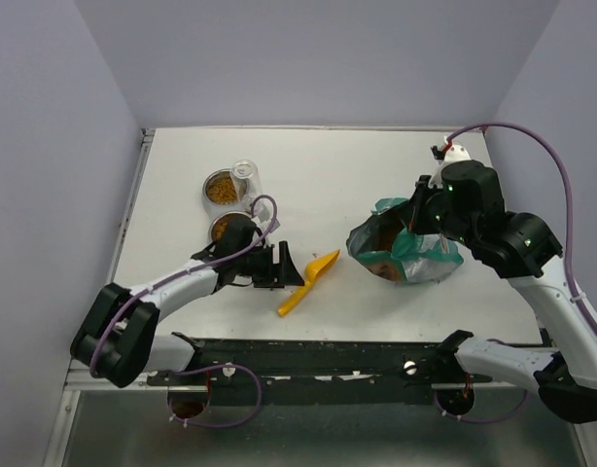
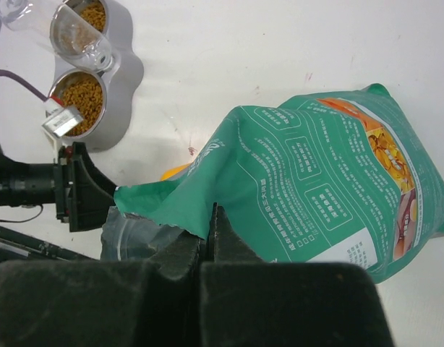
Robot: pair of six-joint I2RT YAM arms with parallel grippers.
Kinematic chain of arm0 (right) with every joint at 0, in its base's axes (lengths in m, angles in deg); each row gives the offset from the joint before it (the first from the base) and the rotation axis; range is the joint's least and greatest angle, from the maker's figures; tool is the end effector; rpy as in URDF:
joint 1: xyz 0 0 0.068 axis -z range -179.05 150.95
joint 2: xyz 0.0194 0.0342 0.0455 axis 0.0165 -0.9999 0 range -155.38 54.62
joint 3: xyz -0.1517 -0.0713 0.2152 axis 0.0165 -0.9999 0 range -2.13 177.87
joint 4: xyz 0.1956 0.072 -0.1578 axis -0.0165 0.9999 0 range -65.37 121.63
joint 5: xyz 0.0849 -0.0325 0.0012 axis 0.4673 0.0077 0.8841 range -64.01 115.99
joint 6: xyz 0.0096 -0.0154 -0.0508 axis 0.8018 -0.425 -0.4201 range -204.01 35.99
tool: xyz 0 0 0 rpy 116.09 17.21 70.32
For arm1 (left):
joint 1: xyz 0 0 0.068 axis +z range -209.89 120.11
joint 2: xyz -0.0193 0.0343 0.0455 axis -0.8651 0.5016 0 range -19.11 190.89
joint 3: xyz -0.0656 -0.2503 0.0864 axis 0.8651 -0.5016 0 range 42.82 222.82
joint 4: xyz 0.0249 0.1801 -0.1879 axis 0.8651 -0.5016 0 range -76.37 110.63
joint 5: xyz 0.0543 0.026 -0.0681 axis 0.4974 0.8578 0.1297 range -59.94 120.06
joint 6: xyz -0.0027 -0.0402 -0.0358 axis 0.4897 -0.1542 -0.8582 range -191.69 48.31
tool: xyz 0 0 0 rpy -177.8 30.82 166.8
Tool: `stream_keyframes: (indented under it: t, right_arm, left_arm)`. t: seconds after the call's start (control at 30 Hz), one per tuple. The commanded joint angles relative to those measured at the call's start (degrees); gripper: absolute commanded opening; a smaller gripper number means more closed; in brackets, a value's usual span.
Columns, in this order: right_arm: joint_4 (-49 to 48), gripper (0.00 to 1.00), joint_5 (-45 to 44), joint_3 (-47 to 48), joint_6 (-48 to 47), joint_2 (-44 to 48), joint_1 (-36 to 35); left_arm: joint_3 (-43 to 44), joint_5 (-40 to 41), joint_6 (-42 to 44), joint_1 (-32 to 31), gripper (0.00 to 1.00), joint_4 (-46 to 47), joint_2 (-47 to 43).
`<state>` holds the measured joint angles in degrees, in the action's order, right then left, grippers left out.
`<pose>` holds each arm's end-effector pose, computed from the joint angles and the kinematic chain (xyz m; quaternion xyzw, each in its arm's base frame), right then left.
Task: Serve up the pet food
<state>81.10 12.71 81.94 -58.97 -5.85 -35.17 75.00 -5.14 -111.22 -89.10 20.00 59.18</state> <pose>0.1515 0.1004 0.4372 -0.0292 0.8737 0.1542 0.4605 0.2084 -0.1400 0.1620 0.0314 0.8924 -0.4304 0.1314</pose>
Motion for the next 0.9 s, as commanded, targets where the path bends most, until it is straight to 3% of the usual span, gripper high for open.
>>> stream_keyframes:
  t: [0.0, 0.17, 0.3, 0.47, 0.67, 0.87]
  right_arm:
    - [-1.09, 0.00, -0.35, -2.07, -0.87, 1.66, 0.08]
    - [-3.03, 0.00, 0.62, -2.95, -2.88, 2.99, 0.08]
    - [-5.48, 0.00, 2.20, -4.53, -3.68, 4.04, 0.08]
    - [-8.13, 0.00, 5.36, -5.85, -4.82, 4.22, 0.08]
    - [-7.43, 0.00, 6.77, -2.95, -6.93, 2.73, 0.00]
    - [-6.64, 0.00, 7.57, -1.11, -8.16, 2.02, 0.08]
  left_arm:
    - [4.54, 3.99, 5.42, 0.21, 0.86, -14.56, -10.14]
    - [13.94, 6.99, 5.08, -0.23, 0.86, -25.55, -18.15]
    - [25.27, 5.76, 6.21, -3.74, 0.84, -29.08, -18.52]
    - [38.37, 4.70, 6.39, -10.07, 0.94, -28.73, -11.24]
    - [54.28, 8.74, 13.06, -16.66, 0.96, -34.87, 2.55]
    - [56.06, 7.52, 13.87, -18.51, 0.90, -32.43, 8.37]
